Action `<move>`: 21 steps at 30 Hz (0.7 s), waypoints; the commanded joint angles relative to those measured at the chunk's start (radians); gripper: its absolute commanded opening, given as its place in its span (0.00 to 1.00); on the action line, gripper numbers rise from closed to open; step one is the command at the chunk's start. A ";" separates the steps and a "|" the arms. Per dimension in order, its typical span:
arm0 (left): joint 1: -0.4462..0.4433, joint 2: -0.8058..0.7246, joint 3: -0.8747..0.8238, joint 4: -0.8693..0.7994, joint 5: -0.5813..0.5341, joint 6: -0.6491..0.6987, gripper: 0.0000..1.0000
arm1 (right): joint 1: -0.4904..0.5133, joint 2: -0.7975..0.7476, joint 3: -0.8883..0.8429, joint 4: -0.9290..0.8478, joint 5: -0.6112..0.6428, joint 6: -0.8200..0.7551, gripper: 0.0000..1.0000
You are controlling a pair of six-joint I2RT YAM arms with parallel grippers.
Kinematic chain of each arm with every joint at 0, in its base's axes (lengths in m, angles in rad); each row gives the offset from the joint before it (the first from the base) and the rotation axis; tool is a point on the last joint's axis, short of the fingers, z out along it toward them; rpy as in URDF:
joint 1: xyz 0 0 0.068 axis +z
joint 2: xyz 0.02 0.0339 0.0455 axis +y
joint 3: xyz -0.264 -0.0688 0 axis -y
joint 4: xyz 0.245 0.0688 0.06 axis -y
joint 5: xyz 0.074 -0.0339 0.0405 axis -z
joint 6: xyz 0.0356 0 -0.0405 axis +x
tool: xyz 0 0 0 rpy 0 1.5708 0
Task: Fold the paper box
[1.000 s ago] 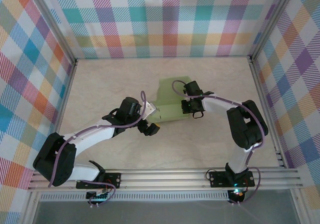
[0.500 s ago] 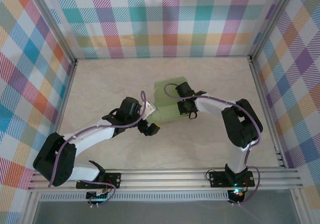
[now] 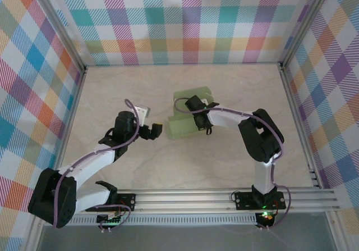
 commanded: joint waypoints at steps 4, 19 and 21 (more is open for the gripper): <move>0.018 -0.061 0.011 -0.008 -0.039 -0.065 1.00 | 0.038 0.206 -0.013 -0.146 0.072 0.065 0.00; 0.021 -0.057 0.026 -0.032 0.056 -0.039 1.00 | -0.002 -0.032 0.005 -0.051 -0.081 0.049 0.27; 0.021 -0.071 0.017 -0.031 0.037 -0.045 1.00 | -0.005 -0.047 0.008 -0.047 -0.091 0.047 0.34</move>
